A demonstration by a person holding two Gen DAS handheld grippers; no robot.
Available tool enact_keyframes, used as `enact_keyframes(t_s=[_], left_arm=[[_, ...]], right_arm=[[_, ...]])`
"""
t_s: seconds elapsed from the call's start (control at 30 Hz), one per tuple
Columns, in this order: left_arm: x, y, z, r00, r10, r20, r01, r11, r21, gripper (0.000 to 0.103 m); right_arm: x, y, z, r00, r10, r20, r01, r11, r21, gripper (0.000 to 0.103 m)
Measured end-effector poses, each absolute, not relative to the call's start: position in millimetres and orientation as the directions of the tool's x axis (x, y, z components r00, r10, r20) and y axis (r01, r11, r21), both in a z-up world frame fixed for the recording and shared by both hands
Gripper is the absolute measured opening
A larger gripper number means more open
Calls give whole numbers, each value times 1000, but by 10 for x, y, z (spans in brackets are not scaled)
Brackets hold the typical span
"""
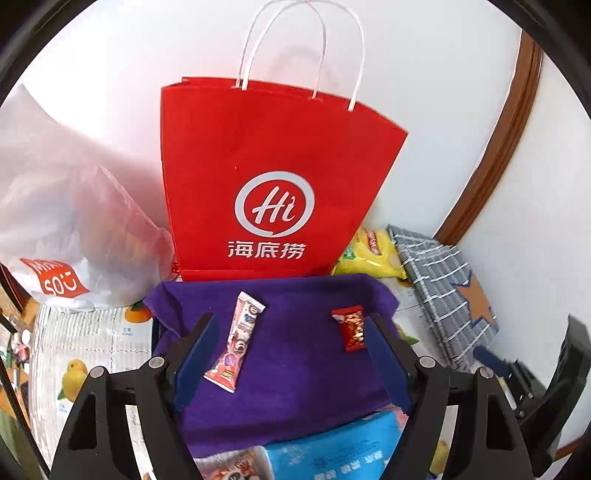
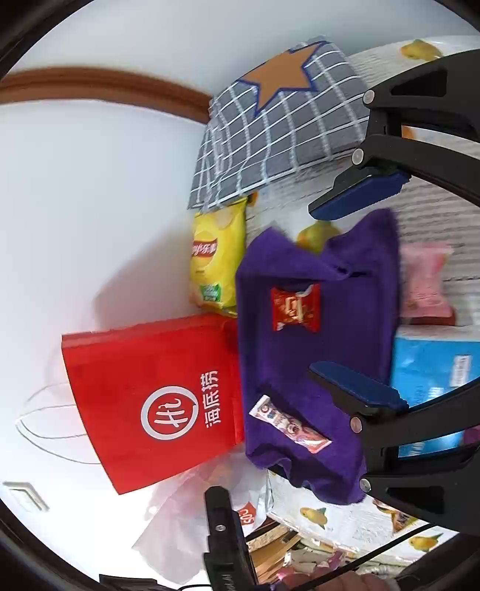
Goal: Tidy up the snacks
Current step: 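Withdraw both grippers from the towel back toward the snack pile, then grasp the pink-wrapped candy with the right gripper while the left gripper grasps the yellow chip bag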
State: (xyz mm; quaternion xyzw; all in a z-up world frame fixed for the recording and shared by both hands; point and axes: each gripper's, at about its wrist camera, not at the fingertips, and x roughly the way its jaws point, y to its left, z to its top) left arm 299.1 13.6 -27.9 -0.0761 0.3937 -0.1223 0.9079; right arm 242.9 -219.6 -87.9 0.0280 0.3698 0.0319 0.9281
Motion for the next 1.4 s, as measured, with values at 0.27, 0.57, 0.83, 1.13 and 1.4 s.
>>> enact_keyframes(t_s=[0.27, 0.57, 0.83, 1.13, 1.4], left_arm=[[2621, 245, -281, 649, -315, -693, 173, 948, -268, 77], [2254, 357, -400, 645, -248, -723, 140, 968, -207, 78], [2037, 477, -742, 605, -173, -777, 83, 984, -155, 78], [1855, 679, -939, 579, -152, -801, 37, 986, -160, 78], [1718, 787, -1032, 569, -123, -813, 8, 989, -145, 78]], right_arm=[[2038, -2376, -1034, 729, -3, -684, 17, 1000, 14, 79], [1935, -2550, -1360, 673, 74, -736, -18, 996, 83, 74], [2172, -2523, -1752, 611, 131, -781, -54, 991, 123, 76], [2385, -2464, -2018, 560, 205, -803, -106, 979, 176, 76], [2268, -2498, -2054, 570, 253, -782, -137, 967, 214, 37]])
